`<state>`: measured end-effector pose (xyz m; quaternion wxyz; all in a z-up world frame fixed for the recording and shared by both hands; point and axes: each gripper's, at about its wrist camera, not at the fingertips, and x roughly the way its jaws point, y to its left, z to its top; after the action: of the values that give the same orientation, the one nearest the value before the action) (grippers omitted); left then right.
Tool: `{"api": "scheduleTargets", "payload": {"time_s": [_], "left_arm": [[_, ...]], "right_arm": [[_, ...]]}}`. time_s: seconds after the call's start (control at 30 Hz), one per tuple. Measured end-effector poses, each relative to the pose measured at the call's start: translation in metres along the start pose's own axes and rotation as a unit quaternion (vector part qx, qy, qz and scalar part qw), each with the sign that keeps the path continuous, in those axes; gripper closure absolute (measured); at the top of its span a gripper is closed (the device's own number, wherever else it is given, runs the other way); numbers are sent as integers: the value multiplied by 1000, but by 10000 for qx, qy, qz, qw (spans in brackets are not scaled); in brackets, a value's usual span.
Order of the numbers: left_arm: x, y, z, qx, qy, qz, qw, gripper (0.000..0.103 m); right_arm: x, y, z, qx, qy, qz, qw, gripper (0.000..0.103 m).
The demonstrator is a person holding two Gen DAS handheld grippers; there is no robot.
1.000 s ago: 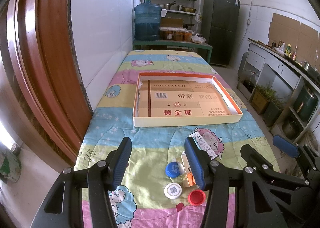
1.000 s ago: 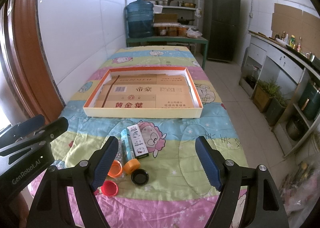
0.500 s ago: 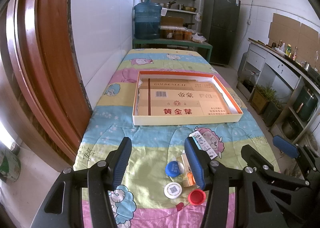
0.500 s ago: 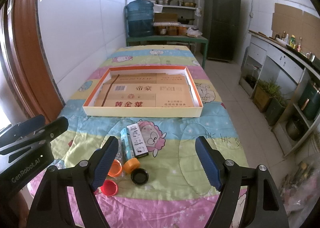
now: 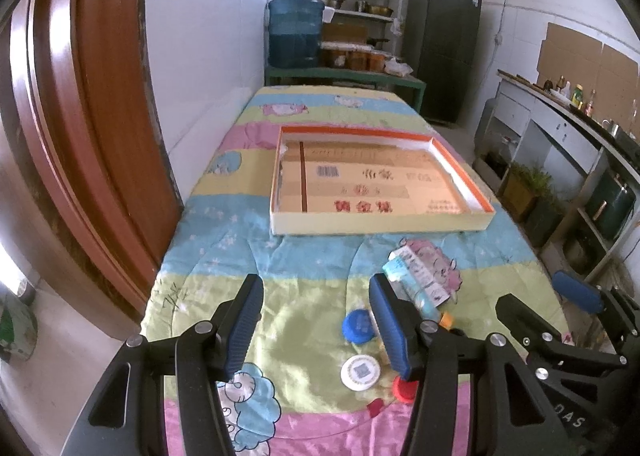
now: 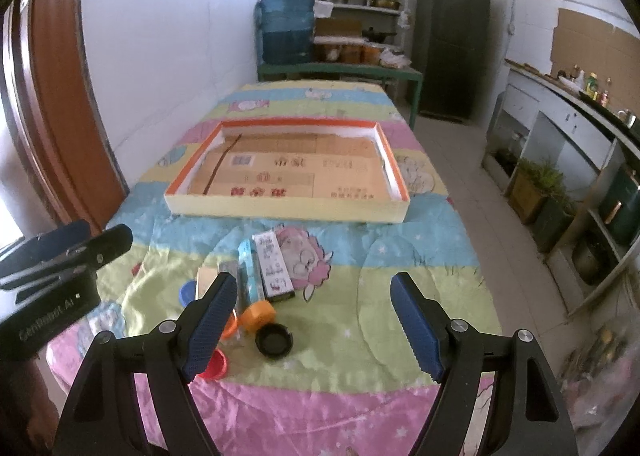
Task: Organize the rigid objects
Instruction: 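Move left tool to the white QR-code cap while right tool moves to the black cap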
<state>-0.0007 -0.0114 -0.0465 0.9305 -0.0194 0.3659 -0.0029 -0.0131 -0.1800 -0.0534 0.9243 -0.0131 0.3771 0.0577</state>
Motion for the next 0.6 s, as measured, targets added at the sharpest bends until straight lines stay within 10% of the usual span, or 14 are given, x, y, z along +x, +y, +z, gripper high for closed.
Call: {"api": "scheduleTargets", "payload": {"time_s": [0.6], "left_arm": [[18, -36, -87, 444, 851, -862, 9916, 48]], "right_arm": [[33, 6, -38, -364, 787, 501, 9950, 23]]}}
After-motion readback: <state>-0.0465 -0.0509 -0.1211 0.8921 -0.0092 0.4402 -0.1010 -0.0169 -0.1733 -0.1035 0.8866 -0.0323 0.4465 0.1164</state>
